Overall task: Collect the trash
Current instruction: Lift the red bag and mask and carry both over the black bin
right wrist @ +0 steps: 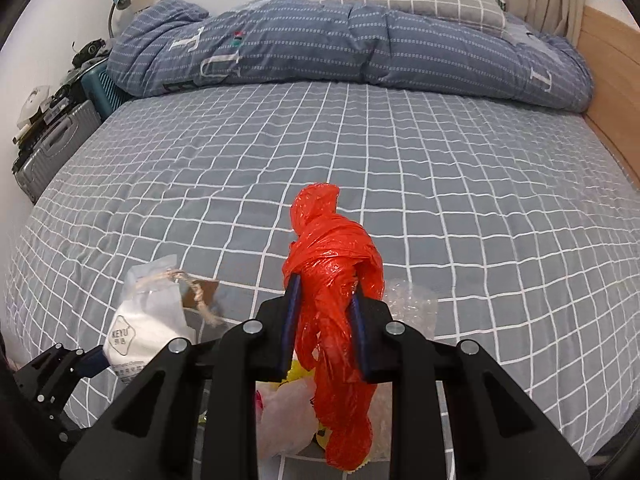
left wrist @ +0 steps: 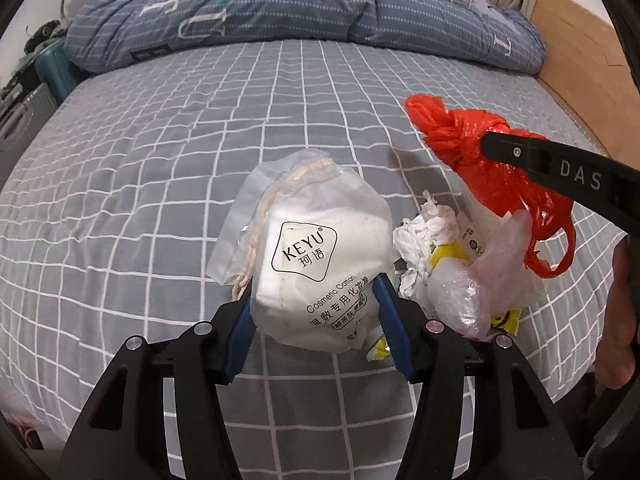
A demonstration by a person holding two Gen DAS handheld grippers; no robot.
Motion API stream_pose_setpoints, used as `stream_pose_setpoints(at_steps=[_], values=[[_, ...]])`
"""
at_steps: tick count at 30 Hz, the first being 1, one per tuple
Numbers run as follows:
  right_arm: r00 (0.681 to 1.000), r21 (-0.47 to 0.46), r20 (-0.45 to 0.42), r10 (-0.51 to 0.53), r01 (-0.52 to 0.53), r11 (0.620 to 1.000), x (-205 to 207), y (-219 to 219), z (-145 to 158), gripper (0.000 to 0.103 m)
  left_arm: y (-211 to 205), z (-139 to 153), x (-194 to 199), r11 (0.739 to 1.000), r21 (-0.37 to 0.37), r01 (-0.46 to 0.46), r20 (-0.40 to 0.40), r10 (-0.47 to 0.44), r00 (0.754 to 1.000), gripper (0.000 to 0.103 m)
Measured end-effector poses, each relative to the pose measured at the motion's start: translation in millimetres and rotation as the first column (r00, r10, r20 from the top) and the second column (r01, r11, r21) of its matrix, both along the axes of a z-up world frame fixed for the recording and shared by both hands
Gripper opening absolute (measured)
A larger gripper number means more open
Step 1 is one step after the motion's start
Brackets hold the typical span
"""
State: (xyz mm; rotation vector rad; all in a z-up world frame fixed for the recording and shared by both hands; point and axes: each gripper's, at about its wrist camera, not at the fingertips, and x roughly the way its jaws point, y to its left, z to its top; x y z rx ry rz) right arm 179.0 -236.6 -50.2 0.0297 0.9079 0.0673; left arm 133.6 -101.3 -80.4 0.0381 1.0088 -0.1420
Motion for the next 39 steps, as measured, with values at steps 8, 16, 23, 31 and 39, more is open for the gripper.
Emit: stream_pose_setpoints(at_steps=[8, 16, 23, 31, 39], values=[[0.999, -0.015, 0.042, -0.034, 0.035, 0.999, -7.1, -4.7, 25.3, 0.022, 8.9, 20.4, -7.4, 1.000, 0.001, -0.014, 0.026, 0.014, 1.000, 0.056], [0.997, -0.026, 0.062, -0.037, 0.039, 0.999, -25.1, -2.5, 41.7, 0.022, 16.1, 37.7, -18.0, 1.000, -0.009, -0.026, 0.042, 0.026, 0.999, 0.055], [0.997, -0.028, 0.071, -0.041, 0.043, 0.999, -53.8, -2.4, 47.7, 0.022, 19.0, 51.1, -35.1, 1.000, -0.014, -0.024, 0.052, 0.025, 0.998, 0.055], [0.996, -0.028, 0.079, -0.051, 0.053, 0.998, -84.4, 0.8, 55.9, 0.023, 23.4, 62.5, -57.9, 1.000, -0.009, -0.022, 0.066, 0.022, 0.998, 0.055], [0.994, -0.037, 0.099, -0.043, 0.047, 0.998, -114.5, 10.4, 66.7, 0.023, 29.3, 72.7, -77.9, 1.000, -0.014, -0.025, 0.077, 0.026, 0.997, 0.055]])
